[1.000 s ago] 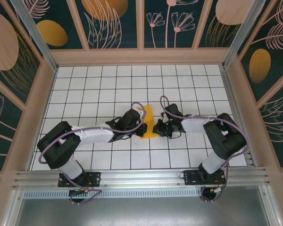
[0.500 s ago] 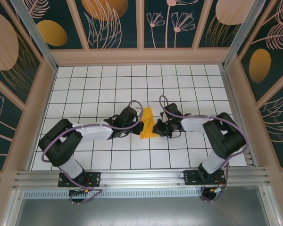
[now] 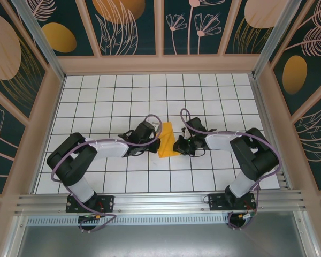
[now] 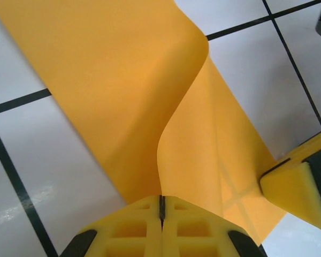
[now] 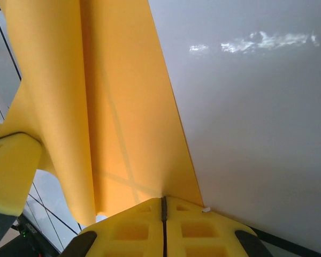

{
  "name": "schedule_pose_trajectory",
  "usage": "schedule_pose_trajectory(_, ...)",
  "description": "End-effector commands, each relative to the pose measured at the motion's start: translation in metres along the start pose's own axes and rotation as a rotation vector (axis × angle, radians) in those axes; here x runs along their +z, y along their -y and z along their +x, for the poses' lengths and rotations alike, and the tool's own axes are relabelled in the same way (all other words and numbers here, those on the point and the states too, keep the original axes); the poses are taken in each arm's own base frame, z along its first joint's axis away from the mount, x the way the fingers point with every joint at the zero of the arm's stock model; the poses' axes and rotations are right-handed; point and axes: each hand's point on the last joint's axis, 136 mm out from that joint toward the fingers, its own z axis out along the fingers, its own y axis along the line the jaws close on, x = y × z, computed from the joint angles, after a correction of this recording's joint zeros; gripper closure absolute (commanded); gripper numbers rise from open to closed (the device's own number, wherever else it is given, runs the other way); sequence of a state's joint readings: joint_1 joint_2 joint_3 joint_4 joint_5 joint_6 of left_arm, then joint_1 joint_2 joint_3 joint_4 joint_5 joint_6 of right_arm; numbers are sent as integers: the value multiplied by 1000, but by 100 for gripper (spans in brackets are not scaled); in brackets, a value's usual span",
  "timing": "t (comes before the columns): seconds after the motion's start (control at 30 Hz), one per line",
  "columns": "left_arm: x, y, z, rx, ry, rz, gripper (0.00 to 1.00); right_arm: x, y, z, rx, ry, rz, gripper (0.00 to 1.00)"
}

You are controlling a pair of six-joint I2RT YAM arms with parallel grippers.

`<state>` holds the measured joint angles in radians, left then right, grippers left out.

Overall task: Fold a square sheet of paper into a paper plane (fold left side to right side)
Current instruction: Fold the triangle a second time at the center of the table.

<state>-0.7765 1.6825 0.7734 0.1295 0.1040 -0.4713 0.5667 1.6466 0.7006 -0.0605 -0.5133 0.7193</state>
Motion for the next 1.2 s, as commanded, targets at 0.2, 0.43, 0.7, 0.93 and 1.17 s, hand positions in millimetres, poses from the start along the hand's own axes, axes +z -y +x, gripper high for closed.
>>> schedule_pose_trajectory(0.2,4,0,-14,28,15,-8,100,9,30,14,30,-47,118,91)
schedule_pose_trajectory(0.43,13,-4,-10,25,-2,-23,100,10,31,15,32,-50,121,91)
schedule_pose_trajectory(0.7,17,-4,-11,28,-6,-25,100,10,32,16,32,-53,126,91)
schedule_pose_trajectory(0.93,21,-5,-9,27,-14,-30,100,11,33,16,35,-55,127,91)
schedule_pose_trajectory(1.17,24,-6,-5,24,-29,-25,100,11,33,16,32,-55,123,91)
